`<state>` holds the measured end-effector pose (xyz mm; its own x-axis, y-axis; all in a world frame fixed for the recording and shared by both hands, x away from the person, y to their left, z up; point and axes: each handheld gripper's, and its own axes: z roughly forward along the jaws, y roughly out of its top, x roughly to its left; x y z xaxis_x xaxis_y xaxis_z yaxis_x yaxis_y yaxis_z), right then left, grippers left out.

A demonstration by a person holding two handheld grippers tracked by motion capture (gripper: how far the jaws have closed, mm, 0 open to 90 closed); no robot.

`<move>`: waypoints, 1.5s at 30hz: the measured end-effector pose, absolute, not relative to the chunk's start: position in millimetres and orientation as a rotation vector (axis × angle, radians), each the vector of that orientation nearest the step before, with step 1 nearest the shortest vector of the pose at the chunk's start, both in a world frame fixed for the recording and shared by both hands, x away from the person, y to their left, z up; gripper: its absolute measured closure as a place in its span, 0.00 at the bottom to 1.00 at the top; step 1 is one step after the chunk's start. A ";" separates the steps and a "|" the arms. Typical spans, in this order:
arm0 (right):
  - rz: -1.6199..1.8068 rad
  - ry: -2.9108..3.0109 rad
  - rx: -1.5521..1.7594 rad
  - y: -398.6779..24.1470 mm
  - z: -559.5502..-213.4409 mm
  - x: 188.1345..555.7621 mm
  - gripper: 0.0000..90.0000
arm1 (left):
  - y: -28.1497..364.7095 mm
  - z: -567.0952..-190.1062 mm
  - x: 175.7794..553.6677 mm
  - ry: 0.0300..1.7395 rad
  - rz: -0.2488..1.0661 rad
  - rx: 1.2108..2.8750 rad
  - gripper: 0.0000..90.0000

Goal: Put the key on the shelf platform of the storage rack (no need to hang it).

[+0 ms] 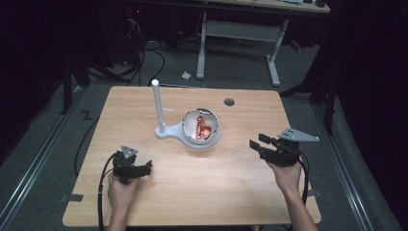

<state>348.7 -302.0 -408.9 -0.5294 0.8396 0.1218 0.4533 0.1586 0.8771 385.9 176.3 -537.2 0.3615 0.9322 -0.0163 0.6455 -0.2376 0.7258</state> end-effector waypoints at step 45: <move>1.323 2.082 1.337 -297.7 -457.8 345.8 0.56 | 176.3 -537.2 385.9 1.364 0.568 1.978 0.16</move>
<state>345.8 -297.7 -457.8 -0.5023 0.8430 0.1922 0.5321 0.1262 0.8372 385.9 176.3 -537.2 0.3616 0.9322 -0.0161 0.6454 -0.2378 0.7259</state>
